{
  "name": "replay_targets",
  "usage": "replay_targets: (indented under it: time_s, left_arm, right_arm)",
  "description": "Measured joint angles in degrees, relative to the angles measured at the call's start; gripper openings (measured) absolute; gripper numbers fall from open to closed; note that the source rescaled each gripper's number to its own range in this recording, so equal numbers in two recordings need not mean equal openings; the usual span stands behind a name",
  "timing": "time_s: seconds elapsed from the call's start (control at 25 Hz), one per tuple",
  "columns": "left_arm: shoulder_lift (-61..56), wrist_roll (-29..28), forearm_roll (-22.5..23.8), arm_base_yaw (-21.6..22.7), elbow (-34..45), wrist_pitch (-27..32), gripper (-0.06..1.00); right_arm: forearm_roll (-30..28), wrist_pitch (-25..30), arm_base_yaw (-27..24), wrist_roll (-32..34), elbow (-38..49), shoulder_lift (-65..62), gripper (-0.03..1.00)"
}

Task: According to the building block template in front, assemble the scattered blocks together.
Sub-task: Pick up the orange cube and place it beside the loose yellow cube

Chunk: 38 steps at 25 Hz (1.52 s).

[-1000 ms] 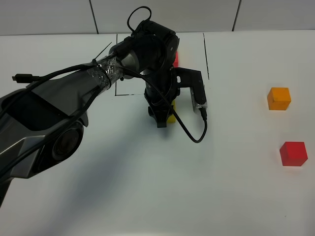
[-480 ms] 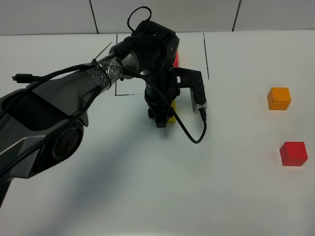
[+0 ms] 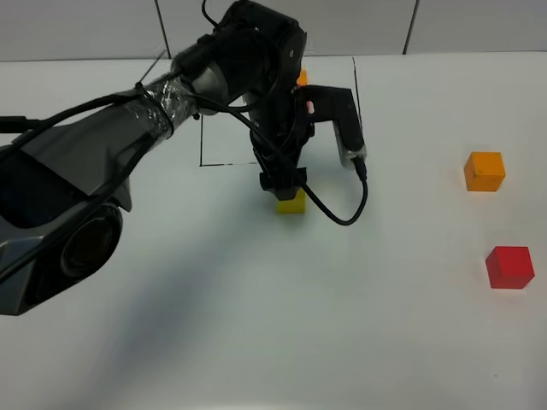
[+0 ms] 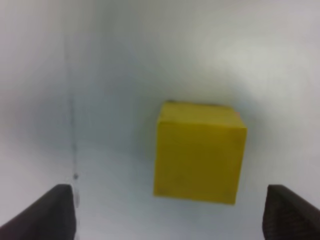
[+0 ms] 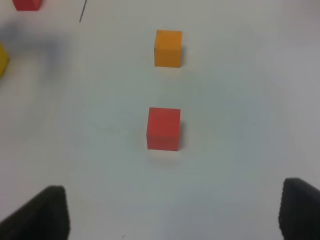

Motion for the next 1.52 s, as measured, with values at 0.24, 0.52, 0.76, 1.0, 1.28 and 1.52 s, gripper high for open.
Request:
replay_targets:
  time_s: [0.24, 0.52, 0.76, 1.0, 1.28, 1.52]
  left_arm:
    - [-4.56, -7.14, 0.29, 1.53, 0.00, 0.12, 0.81]
    - [-9.74, -16.28, 3.09, 6.86, 1.85, 0.47, 0.81]
    - [-16.44, -17.83, 1.49, 16.35, 11.62, -1.36, 0.81]
    - [-26.62, -20.12, 0.26, 23.33, 24.42, -7.36, 0.80]
    - [-38.27, -26.53, 0.23, 27.75, 35.35, -8.32, 0.80]
    - [-47.84, -32.65, 0.28, 27.75, 45.88, -12.98, 0.80]
  right_arm:
    - [0.00, 0.00, 0.00, 0.05, 0.00, 0.00, 0.80]
    - [0.05, 0.00, 0.00, 0.05, 0.00, 0.00, 0.80]
    - [0.11, 0.00, 0.00, 0.05, 0.00, 0.00, 0.80]
    - [0.15, 0.00, 0.00, 0.05, 0.00, 0.00, 0.80]
    - [0.40, 0.00, 0.00, 0.05, 0.00, 0.00, 0.80]
    - [0.45, 0.00, 0.00, 0.05, 0.00, 0.00, 0.80]
